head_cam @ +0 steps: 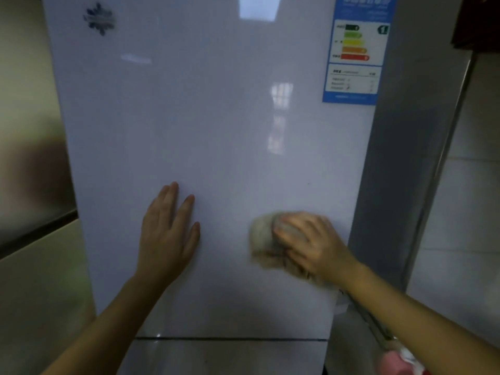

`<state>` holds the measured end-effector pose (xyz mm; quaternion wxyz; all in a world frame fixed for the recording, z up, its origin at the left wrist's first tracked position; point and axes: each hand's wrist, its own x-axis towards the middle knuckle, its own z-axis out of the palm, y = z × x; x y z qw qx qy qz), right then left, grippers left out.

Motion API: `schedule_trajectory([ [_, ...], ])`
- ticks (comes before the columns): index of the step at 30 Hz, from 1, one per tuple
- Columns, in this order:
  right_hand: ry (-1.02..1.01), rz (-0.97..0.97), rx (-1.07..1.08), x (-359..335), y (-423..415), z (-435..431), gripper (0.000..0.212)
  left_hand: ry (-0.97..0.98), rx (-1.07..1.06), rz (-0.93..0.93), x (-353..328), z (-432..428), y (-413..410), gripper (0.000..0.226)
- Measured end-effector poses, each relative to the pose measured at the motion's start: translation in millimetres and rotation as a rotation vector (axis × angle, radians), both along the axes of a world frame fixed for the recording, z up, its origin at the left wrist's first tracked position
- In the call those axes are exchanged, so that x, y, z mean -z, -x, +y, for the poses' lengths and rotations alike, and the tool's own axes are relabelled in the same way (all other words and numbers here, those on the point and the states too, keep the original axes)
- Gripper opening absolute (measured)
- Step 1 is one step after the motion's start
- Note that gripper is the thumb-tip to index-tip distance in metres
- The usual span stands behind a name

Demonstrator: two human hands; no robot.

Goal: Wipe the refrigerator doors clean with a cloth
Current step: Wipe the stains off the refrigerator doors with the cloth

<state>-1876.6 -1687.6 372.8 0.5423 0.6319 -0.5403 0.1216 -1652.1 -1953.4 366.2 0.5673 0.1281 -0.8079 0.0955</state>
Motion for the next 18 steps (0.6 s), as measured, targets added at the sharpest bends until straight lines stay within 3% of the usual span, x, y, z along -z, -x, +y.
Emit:
schedule_trajectory([
  [3,-0.161,0.103,0.011,37,0,23,0.034,-0.026,-0.023,-0.003,2,9,6,0.058],
  [6,-0.167,0.139,0.02,40,13,43,0.031,-0.043,-0.047,0.006,4,13,9,0.058],
  [12,0.11,-0.037,0.081,-33,45,66,0.054,-0.027,-0.071,0.009,4,10,11,0.058],
  [15,0.286,-0.153,0.075,-68,46,66,0.052,-0.037,-0.083,0.011,4,13,12,0.059],
  [18,0.328,-0.191,0.065,-60,42,58,0.052,-0.05,-0.086,-0.002,3,15,10,0.059],
])
